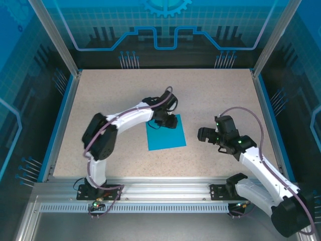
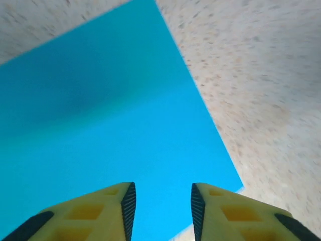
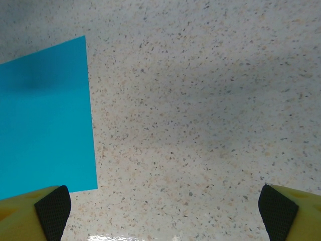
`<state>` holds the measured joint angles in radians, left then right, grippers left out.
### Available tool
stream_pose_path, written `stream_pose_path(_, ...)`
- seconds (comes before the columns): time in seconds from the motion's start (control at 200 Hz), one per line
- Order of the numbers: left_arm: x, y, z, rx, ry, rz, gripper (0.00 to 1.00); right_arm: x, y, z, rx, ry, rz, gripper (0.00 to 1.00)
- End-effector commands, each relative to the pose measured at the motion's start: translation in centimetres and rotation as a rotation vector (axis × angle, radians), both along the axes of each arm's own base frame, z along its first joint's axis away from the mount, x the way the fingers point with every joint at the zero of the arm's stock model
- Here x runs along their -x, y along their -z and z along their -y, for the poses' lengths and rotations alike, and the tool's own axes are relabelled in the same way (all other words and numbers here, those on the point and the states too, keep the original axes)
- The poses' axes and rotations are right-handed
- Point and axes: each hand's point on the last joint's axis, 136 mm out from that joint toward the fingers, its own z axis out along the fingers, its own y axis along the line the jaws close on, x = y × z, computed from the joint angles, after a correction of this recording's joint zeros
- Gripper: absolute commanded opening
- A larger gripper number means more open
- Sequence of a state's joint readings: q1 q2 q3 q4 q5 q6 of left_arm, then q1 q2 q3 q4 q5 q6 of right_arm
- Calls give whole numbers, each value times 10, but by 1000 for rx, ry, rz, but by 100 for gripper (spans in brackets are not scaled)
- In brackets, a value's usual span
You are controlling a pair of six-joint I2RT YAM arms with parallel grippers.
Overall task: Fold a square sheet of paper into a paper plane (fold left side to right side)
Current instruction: Move the square sheet of paper to the center of the table, then pick up the square sheet of paper from the center of the table.
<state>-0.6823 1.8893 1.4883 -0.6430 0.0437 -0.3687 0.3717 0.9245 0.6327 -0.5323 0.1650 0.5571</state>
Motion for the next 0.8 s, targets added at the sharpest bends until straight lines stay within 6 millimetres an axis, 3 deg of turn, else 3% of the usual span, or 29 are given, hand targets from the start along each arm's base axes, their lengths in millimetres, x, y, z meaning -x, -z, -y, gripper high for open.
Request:
stream_pose_path(0.0,12,-31,-28,4,-33,61,52,-14,-15,-18,-17,-60,26,100)
stream_pose_path(0.165,34,-29,-65,112,-138,23,81,-33,-7,-42,34,-135,-18,100)
stream_pose_path(0.28,48,-20,-75,230,-192,-42,89,-51,5,-64,83,-179,-55,100)
stream_pose_path(0.515,61,12,-64,399,-227,-193,91,-99,30,-113,124,-251,-113,100)
stream_pose_path(0.795,61,50,-63,366,-259,-270,86,-138,68,-146,131,-276,-193,100)
